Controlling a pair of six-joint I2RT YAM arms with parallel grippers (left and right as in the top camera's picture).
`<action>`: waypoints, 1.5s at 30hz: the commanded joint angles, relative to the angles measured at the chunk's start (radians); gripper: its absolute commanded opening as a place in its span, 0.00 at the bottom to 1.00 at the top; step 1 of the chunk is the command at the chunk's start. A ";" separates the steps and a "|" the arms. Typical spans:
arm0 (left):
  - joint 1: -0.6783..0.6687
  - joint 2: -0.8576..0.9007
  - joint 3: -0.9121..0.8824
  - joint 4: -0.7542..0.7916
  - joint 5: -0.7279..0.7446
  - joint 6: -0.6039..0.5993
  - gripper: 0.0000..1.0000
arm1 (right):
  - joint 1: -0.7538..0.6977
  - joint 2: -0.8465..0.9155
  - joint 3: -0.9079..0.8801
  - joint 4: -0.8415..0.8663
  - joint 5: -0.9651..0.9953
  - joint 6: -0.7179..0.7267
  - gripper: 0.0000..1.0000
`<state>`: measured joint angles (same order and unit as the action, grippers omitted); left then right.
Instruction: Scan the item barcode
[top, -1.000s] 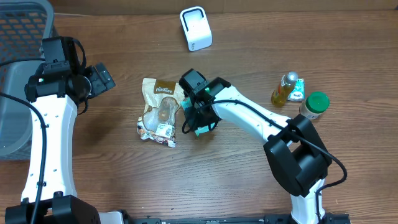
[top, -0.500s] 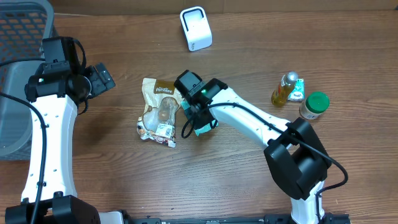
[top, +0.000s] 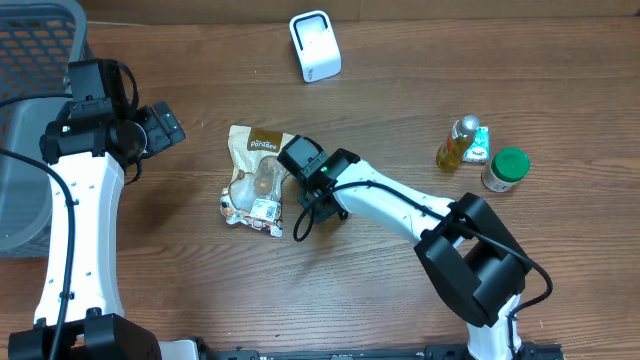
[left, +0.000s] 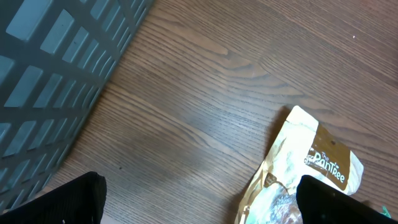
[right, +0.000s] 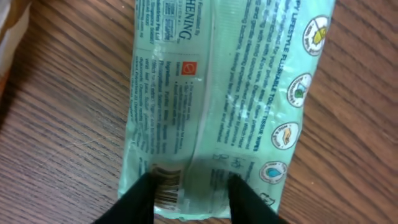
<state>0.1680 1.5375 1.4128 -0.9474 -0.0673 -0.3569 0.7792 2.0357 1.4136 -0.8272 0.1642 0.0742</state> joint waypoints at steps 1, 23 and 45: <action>0.002 -0.006 0.008 0.003 -0.002 0.013 1.00 | 0.001 -0.010 -0.029 -0.003 -0.029 -0.005 0.43; 0.002 -0.006 0.008 0.003 -0.002 0.013 1.00 | -0.123 0.004 0.300 0.054 -0.061 0.007 0.85; 0.002 -0.006 0.008 0.003 -0.002 0.013 1.00 | -0.146 0.188 0.299 0.039 -0.158 0.030 0.91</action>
<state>0.1680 1.5375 1.4128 -0.9470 -0.0673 -0.3573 0.6415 2.2066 1.7126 -0.7784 0.0071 0.0967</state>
